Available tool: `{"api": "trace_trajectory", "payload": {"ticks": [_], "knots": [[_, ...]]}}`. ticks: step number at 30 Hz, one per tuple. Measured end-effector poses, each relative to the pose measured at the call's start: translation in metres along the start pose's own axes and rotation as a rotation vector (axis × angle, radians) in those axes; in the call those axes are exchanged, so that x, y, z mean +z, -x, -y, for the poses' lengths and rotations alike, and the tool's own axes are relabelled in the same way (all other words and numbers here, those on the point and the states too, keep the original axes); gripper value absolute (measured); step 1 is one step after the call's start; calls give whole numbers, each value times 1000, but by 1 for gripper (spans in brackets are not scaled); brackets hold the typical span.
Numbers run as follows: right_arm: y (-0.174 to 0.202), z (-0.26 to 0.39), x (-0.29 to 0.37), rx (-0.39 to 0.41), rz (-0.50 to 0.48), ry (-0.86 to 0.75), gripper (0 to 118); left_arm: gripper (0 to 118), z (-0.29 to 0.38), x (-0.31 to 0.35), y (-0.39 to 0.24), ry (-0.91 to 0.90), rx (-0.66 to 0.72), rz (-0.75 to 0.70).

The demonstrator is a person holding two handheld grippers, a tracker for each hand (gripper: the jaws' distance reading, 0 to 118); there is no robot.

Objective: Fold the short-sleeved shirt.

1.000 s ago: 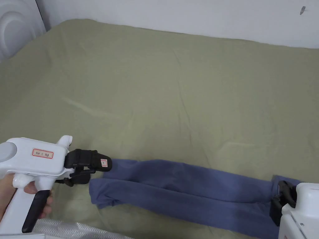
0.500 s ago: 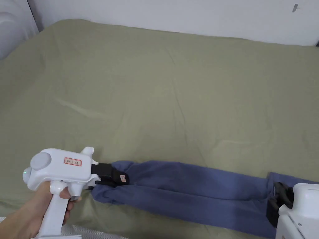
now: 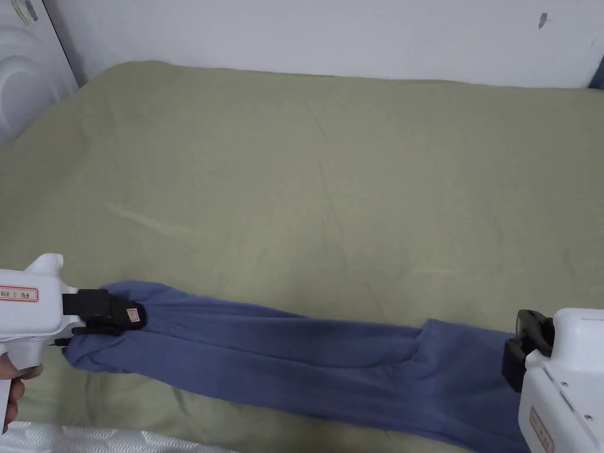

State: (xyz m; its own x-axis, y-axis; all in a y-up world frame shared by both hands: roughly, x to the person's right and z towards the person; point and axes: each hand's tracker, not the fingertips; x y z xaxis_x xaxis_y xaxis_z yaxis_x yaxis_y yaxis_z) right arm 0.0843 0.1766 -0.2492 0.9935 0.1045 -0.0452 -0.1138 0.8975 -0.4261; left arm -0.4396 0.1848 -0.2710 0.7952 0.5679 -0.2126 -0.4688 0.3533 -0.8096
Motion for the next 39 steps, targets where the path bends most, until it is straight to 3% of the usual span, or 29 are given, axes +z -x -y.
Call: {"api": "trace_trajectory", "payload": {"ticks": [8, 12, 18, 19, 20, 21, 22, 27, 28, 30, 35, 39], "knots": [[-15, -2, 14, -28, 11, -19, 5, 8, 23, -30, -129, 48, -270, -2], [-24, 5, 25, -43, 21, -16, 5, 8, 43, -78, -177, 115, -380, -8], [-34, 24, 26, -61, 29, 33, 5, 9, 86, -182, -215, 209, -530, -151], [-35, 26, 26, -62, 29, 38, 5, 14, 92, -196, -217, 219, -528, -168], [-36, 28, 26, -63, 31, 45, 4, 49, 96, -204, -216, 215, -523, -156], [-38, 30, 25, -65, 33, 52, 5, 92, 98, -212, -215, 221, -538, -112], [-40, 31, 25, -68, 34, 57, 5, 118, 101, -215, -214, 227, -508, -94], [-45, 31, 22, -79, 44, 66, 5, 91, 78, -167, -193, 129, -369, 68], [-46, 30, 21, -82, 42, 67, 5, 78, 72, -157, -186, 116, -364, 88], [-45, 28, 19, -94, 38, 63, 5, 0, 63, -134, -169, 97, -321, 133], [-39, 26, 16, -88, 20, 56, 5, 0, 59, -122, -134, 141, -237, 166], [-32, 28, 12, -78, 6, 68, 5, 0, 73, -150, -138, 219, -192, 200]]}}
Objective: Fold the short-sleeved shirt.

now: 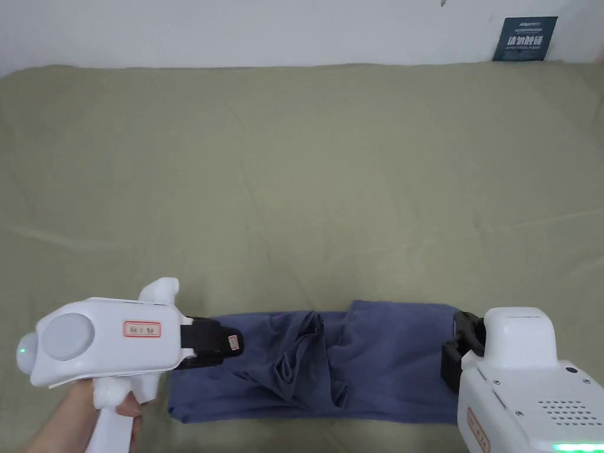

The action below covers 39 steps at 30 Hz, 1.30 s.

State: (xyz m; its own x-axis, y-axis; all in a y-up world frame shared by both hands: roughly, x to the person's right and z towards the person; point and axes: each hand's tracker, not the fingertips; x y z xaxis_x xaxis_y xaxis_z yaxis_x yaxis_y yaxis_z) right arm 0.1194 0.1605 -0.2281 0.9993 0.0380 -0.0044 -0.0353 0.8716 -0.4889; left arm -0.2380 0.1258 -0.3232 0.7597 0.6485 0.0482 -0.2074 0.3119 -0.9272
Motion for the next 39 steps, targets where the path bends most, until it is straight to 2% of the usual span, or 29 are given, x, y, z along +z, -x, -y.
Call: {"api": "trace_trajectory", "payload": {"ticks": [6, 9, 15, 20, 24, 29, 31, 32, 33, 34, 35, 36, 39], "knots": [[2, 4, -1, 12, -2, 20, 5, 0, 16, -91, -15, 154, -15, 61], [-1, 5, -4, 18, 3, 29, 5, 0, 24, -113, -17, 123, -13, 84], [0, 2, -10, 27, 10, 37, 5, 0, 15, -86, -18, 110, -42, 47], [8, -5, -9, 32, 3, 17, 5, 0, 0, -1, -12, -9, -102, 70], [17, -6, -8, 40, -12, 7, 5, 0, -8, 56, 19, -90, -99, -41], [27, -3, -8, 44, -35, 8, 5, 0, -10, 60, 62, -38, -25, -116], [29, -3, -9, 47, -30, 8, 5, 0, -10, 52, 68, -25, -11, -97], [28, -3, -9, 39, -28, 6, 5, 1, -10, 47, 71, -6, 6, -38], [28, -3, -9, 29, -29, 9, 5, 10, -10, 43, 74, -8, 28, -11], [27, -4, -10, 30, -28, 11, 5, 35, -11, 40, 76, -11, 41, 9], [27, -4, -10, 35, -27, 10, 5, 89, -12, 36, 79, -15, 54, 18], [27, -5, -10, 45, -22, 7, 5, 118, -12, 28, 81, 5, 68, 39], [25, -7, -12, 54, -20, 5, 5, 112, -16, 16, 90, 40, 116, 85]]}}
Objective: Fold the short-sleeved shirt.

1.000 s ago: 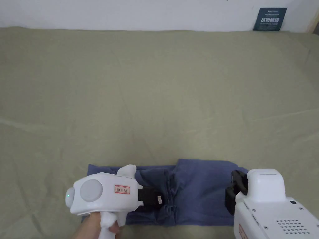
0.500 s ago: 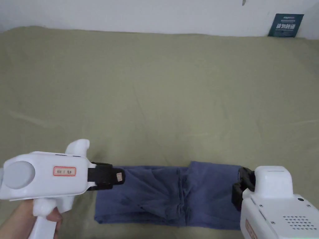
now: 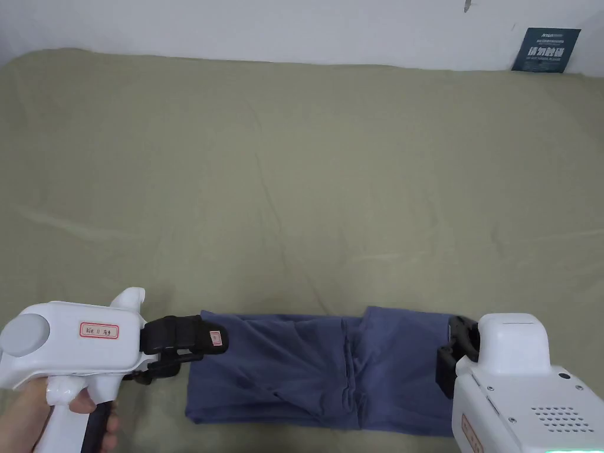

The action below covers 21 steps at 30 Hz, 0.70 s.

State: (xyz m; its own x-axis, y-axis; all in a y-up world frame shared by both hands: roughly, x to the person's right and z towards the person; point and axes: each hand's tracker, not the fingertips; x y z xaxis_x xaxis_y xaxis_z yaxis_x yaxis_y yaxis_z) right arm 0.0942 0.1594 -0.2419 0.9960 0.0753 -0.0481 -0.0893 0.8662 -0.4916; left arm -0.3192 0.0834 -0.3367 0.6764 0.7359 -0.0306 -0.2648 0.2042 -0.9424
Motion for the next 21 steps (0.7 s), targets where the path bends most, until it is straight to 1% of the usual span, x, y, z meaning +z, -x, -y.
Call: {"api": "trace_trajectory", "payload": {"ticks": [3, 4, 5, 6, 7, 8, 9, 11, 14, 16, 18, 21], "knots": [[-2, -1, -4, -3, 6, 5, 5, 111, -2, -13, 5, 23, 13, 89], [-2, -1, -4, -6, 7, 5, 5, 109, -1, -14, 5, 19, 20, 122], [-2, 0, -4, -10, 8, 6, 5, 95, -2, -17, 6, 23, 42, 160], [-2, 0, -5, -12, 9, 9, 5, 71, -2, -22, 6, 36, 81, 171], [-3, 0, -6, -13, 8, 12, 5, 38, -2, -25, 5, 26, 75, 129], [-3, 0, -5, -13, 8, 12, 5, 12, 1, -29, 3, 25, 33, 26], [-3, 0, -5, -12, 10, 12, 5, 12, 2, -32, 2, 20, 11, -38], [-4, -1, -3, -11, 9, 12, 5, 11, 1, -22, 3, 7, 70, 49], [-6, -5, -1, -10, 9, 0, 5, 10, 4, 8, -4, -92, 30, -27], [-7, -7, -1, -9, 9, -7, 5, 10, 6, 33, -6, -145, 62, -42], [-8, -10, 0, -9, 5, -18, 4, 10, 10, 65, -12, -229, 31, -132], [-8, -13, 1, -7, -4, -35, 5, 10, 13, 107, -22, -279, -8, -271]]}}
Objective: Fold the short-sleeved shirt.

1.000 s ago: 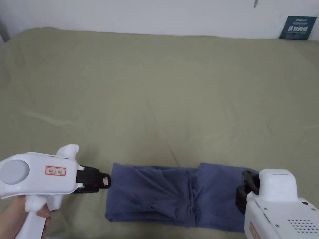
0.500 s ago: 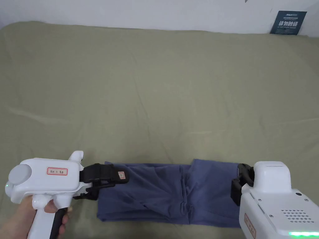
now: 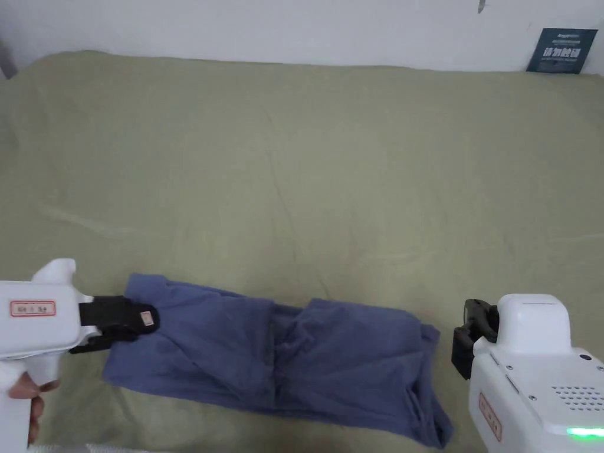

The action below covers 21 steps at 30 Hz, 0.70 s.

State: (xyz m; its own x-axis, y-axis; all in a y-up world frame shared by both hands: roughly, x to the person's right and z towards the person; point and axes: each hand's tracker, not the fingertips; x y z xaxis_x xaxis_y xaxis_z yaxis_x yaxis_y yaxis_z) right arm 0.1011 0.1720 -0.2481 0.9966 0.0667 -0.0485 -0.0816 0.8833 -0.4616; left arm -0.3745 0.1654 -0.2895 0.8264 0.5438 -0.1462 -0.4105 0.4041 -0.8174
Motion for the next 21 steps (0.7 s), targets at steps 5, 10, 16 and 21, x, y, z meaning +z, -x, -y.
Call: {"api": "trace_trajectory", "payload": {"ticks": [5, 10, 16, 21], "knots": [[3, -5, 2, 1, -13, -19, 5, 10, -1, 33, -26, -10, -104, -35], [4, -10, 7, -5, -1, -56, 5, 10, 9, 20, -86, 21, -220, 8], [-11, -16, 17, -9, 35, -92, 5, 10, 27, -25, -168, 98, -411, 19], [-28, -10, 19, -29, 63, -83, 5, 10, 47, -89, -216, 199, -516, 6]]}}
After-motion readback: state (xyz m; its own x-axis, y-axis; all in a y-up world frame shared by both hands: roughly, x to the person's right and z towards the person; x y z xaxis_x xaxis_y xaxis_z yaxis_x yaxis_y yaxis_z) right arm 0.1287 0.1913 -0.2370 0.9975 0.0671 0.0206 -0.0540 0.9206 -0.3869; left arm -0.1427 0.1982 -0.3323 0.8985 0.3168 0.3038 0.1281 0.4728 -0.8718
